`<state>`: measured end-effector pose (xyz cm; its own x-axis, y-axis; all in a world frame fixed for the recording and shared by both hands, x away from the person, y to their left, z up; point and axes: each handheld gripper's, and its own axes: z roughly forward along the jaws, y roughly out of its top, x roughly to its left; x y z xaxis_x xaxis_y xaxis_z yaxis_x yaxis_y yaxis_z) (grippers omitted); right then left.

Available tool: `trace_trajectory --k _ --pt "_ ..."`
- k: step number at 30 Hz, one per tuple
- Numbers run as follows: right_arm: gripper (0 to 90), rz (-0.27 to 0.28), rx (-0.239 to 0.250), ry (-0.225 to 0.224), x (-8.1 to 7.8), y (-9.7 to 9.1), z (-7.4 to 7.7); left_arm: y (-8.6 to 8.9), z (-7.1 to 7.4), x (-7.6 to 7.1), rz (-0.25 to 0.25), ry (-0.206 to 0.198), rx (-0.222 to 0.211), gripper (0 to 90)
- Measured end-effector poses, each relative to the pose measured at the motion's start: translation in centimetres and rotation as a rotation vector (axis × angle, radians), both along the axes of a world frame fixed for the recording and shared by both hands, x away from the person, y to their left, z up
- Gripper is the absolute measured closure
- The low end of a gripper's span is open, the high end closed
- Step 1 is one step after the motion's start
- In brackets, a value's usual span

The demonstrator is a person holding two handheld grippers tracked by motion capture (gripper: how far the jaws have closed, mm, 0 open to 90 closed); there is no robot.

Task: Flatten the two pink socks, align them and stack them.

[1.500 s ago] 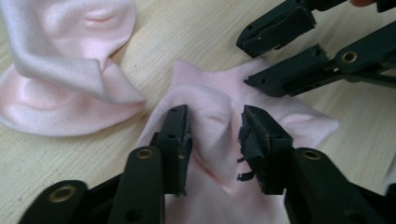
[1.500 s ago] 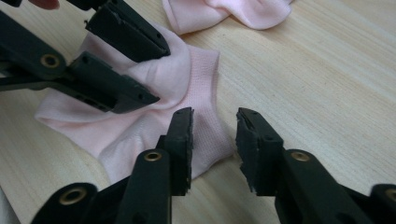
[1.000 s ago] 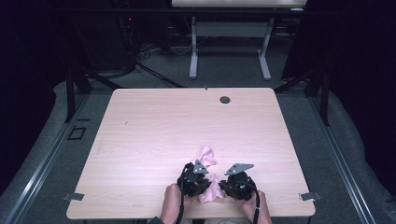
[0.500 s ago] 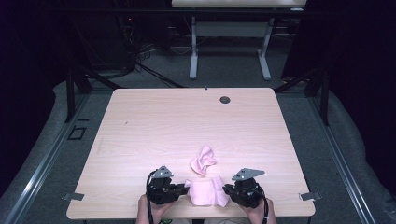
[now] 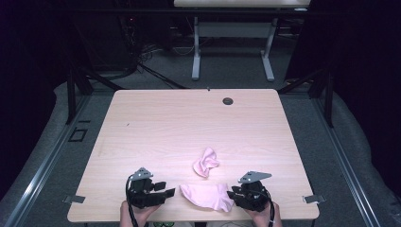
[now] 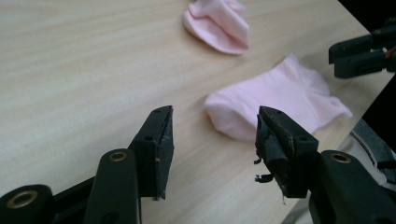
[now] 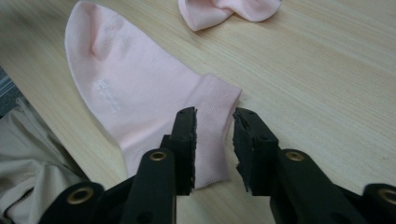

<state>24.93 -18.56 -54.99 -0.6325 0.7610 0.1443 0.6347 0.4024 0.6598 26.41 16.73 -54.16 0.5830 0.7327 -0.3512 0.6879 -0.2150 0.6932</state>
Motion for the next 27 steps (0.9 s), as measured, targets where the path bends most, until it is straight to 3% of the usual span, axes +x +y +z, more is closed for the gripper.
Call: trace_trajectory --k 4,9,14,20,27 --pt "63.5 -0.007 -0.005 0.017 0.4 0.6 -0.1 -2.1 0.5 1.5 -0.027 -0.01 0.04 44.6" --pt "62.1 -0.012 -0.019 -0.002 0.7 1.3 -0.4 -4.9 -0.5 2.7 -0.071 0.021 0.17 43.5" --pt "61.6 -0.01 -0.045 0.002 0.5 1.6 -0.8 -4.8 -1.3 2.0 -0.081 0.043 0.246 43.0" --pt "62.9 -0.014 -0.064 0.003 0.4 1.8 -1.1 -4.1 -2.1 1.1 -0.089 0.068 0.269 44.7" --pt "70.1 0.003 -0.088 0.016 0.4 2.1 -1.4 -4.3 -2.4 0.2 -0.132 0.052 0.257 70.5"
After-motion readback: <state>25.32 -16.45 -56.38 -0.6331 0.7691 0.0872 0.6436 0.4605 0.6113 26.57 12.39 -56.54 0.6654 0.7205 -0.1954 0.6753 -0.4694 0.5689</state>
